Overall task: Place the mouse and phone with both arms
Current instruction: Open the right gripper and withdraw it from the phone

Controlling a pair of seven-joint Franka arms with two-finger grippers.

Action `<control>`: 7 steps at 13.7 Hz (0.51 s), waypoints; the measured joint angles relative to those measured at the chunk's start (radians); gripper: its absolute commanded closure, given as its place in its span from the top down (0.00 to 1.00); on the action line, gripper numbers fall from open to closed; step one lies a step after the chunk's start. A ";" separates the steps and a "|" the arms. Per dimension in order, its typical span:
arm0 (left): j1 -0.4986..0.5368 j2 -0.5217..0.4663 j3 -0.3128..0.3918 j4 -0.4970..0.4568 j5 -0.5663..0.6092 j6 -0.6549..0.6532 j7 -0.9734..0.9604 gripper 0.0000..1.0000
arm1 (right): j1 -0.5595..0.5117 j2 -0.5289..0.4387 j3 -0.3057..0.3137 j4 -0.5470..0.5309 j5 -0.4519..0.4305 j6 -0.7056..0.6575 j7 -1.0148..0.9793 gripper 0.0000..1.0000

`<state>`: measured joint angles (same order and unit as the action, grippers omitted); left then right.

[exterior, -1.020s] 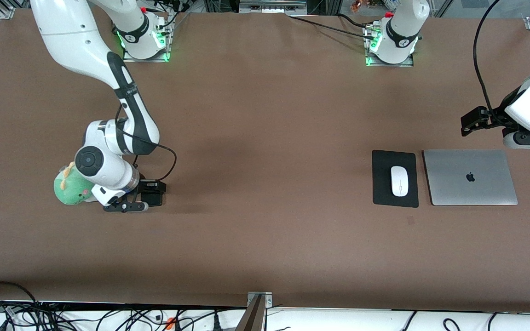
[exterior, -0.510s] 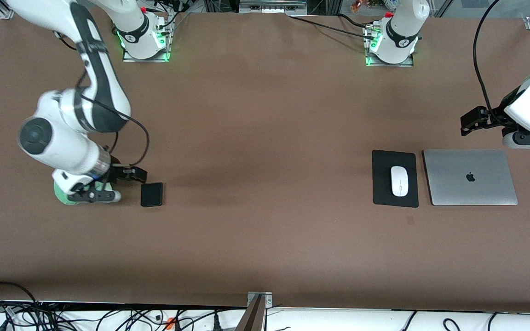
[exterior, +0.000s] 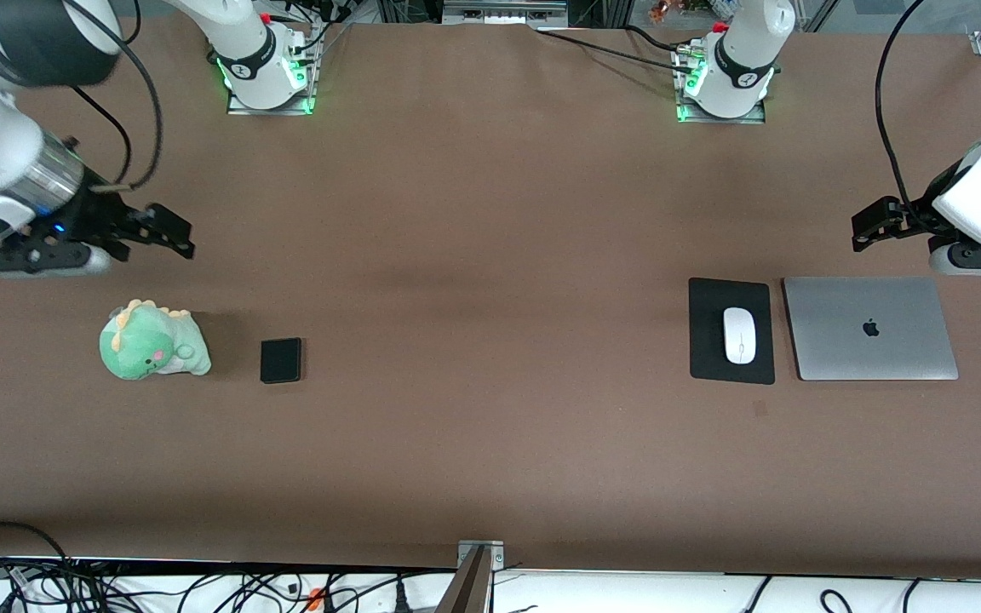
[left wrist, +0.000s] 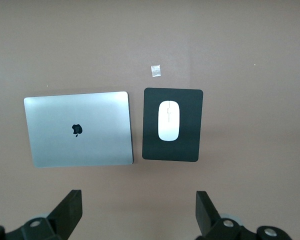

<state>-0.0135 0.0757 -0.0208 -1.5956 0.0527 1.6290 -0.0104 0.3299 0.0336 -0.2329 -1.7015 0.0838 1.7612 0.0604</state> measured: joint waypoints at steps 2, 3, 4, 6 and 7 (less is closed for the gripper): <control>0.000 0.000 0.000 0.000 0.000 0.000 0.000 1.00 | -0.001 0.003 -0.009 0.026 0.000 -0.048 -0.025 1.00; 0.000 0.000 0.000 0.000 0.000 0.000 0.000 1.00 | -0.001 0.008 -0.007 0.034 0.000 -0.055 -0.025 1.00; 0.000 0.000 0.000 0.000 0.000 0.000 0.000 1.00 | 0.000 0.013 -0.004 0.040 0.000 -0.058 -0.026 1.00; 0.000 0.000 0.000 0.000 0.000 -0.002 0.000 1.00 | 0.001 0.020 -0.001 0.052 -0.003 -0.059 -0.032 1.00; 0.000 0.000 0.000 0.000 0.000 -0.004 0.000 1.00 | 0.001 0.023 0.000 0.058 -0.015 -0.059 -0.034 1.00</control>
<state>-0.0135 0.0757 -0.0208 -1.5955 0.0527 1.6248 -0.0104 0.3310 0.0566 -0.2326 -1.6434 0.0692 1.7024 0.0268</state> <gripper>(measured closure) 0.000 0.000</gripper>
